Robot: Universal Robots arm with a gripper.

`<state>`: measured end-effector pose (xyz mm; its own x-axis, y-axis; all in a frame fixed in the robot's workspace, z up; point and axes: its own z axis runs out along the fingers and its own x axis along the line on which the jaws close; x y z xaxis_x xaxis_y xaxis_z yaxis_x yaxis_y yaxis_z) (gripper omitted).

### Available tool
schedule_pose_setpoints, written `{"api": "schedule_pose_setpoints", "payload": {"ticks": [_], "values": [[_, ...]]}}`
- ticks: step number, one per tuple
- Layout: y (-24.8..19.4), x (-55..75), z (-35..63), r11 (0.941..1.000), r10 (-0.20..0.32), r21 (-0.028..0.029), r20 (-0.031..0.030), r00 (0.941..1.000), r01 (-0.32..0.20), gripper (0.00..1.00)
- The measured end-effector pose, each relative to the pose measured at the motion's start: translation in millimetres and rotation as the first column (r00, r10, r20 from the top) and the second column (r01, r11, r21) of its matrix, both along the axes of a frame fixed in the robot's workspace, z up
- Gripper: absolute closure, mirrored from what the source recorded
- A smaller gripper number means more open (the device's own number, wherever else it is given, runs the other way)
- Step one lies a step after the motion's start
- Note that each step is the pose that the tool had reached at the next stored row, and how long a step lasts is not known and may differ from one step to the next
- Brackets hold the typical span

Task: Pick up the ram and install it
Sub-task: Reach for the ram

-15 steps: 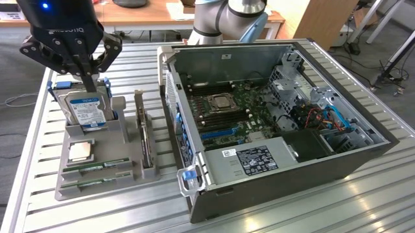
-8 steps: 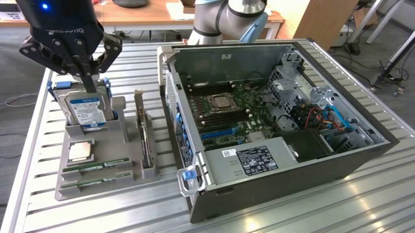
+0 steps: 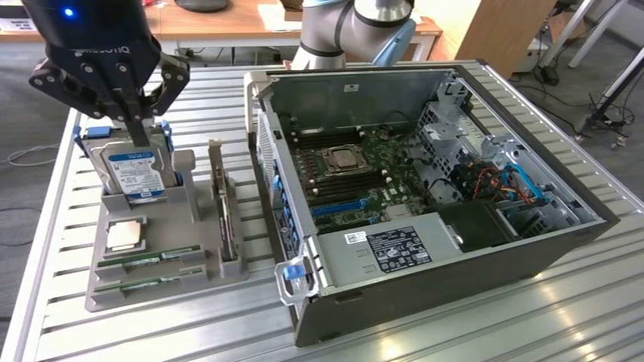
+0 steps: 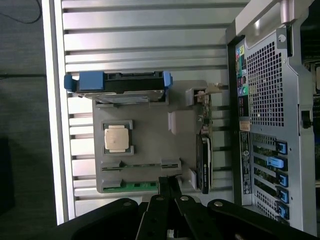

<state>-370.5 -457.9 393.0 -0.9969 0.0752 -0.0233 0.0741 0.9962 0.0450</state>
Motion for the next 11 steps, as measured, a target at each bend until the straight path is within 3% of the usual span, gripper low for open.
{"api": "schedule_pose_setpoints", "payload": {"ticks": [6, 11], "values": [[-4.2, -0.1, 0.0, 1.0, 0.0, 0.0001, 0.0, 1.0, 0.0, 0.89], [-4.3, 0.0, -0.5, 1.0, 0.0, 0.0, 0.0, 1.0, 0.0, 0.89]]}}
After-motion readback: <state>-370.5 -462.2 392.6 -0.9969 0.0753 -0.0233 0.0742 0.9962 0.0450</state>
